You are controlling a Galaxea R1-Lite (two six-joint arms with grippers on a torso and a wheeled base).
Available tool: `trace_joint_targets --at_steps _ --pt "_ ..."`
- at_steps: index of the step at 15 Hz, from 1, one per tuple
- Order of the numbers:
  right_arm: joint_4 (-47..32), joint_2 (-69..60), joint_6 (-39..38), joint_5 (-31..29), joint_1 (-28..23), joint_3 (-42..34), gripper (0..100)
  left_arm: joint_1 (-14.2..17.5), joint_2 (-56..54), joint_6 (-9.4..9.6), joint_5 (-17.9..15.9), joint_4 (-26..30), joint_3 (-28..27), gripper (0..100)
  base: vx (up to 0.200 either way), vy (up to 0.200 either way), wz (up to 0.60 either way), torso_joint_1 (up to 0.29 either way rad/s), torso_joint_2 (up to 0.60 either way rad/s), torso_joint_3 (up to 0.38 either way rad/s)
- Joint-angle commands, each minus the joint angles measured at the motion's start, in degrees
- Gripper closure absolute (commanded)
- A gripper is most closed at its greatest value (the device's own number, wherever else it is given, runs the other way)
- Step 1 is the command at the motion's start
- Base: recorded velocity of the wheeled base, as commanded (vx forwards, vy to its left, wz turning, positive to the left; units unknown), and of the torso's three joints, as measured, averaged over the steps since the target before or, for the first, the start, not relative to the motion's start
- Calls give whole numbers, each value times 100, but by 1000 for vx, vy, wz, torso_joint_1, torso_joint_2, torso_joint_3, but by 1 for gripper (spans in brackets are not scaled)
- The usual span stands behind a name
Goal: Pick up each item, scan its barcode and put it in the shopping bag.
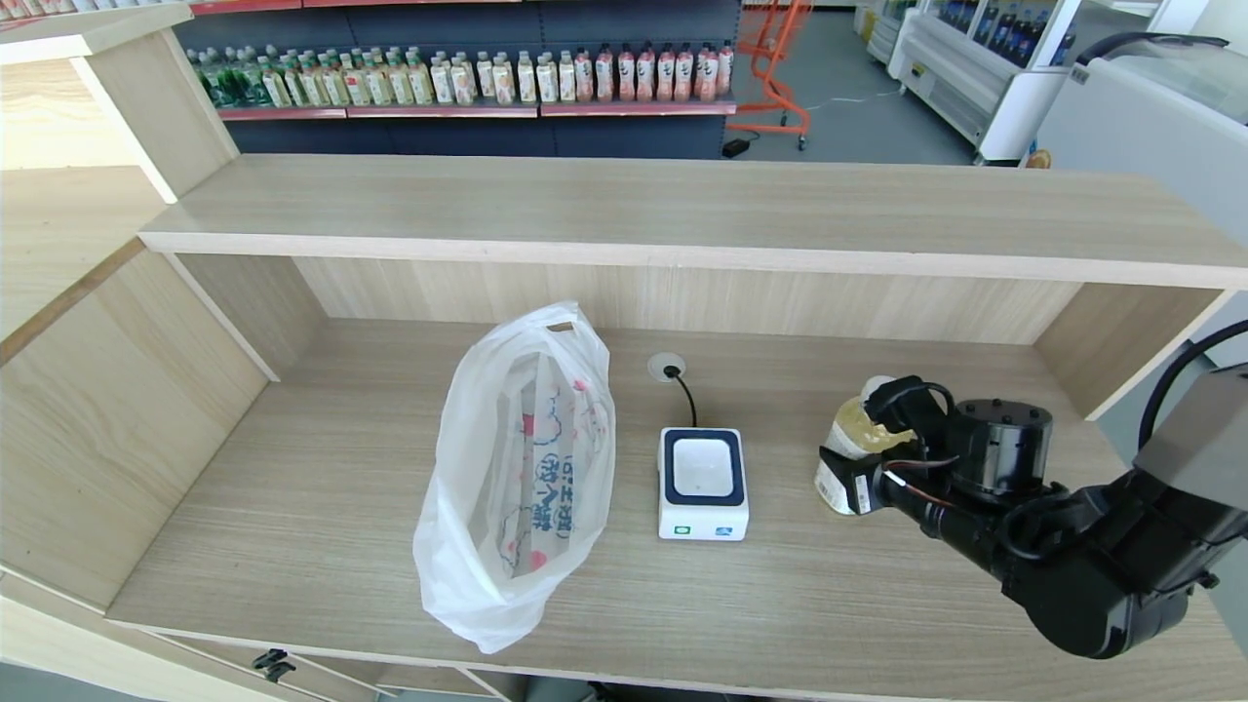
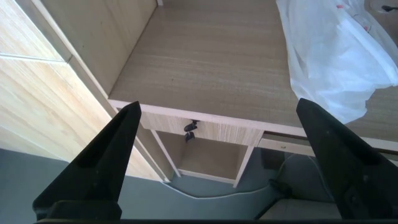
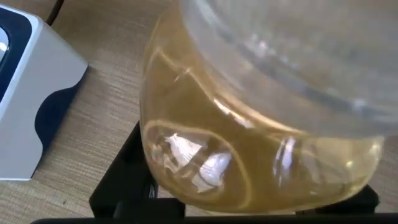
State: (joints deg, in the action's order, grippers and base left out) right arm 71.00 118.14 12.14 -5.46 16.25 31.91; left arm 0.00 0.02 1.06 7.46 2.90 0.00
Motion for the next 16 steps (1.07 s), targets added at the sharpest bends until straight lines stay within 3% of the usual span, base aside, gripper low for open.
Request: trace_joint_targets --at_steps 1,5,7,11,14,16 --pt "54 95 51 1 -17 -19 100 0 -2 -1 1 0 0 0 0 0 0 0 0 0" --pt "63 -441 -177 80 1 -10 100 0 6 -1 1 0 0 0 0 0 0 0 0 0" --pt "-904 -1742 -397 652 -34 69 100 0 -2 -1 1 0 0 0 0 0 0 0 0 0" --pt "-3584 -4141 -520 2163 -157 87 100 0 -2 -1 1 0 0 0 0 0 0 0 0 0" --pt "-4700 -5161 -994 3086 -148 219 100 0 -2 -1 1 0 0 0 0 0 0 0 0 0" --pt "-4885 -5257 -1355 3745 -315 324 100 0 6 -1 1 0 0 0 0 0 0 0 0 0"
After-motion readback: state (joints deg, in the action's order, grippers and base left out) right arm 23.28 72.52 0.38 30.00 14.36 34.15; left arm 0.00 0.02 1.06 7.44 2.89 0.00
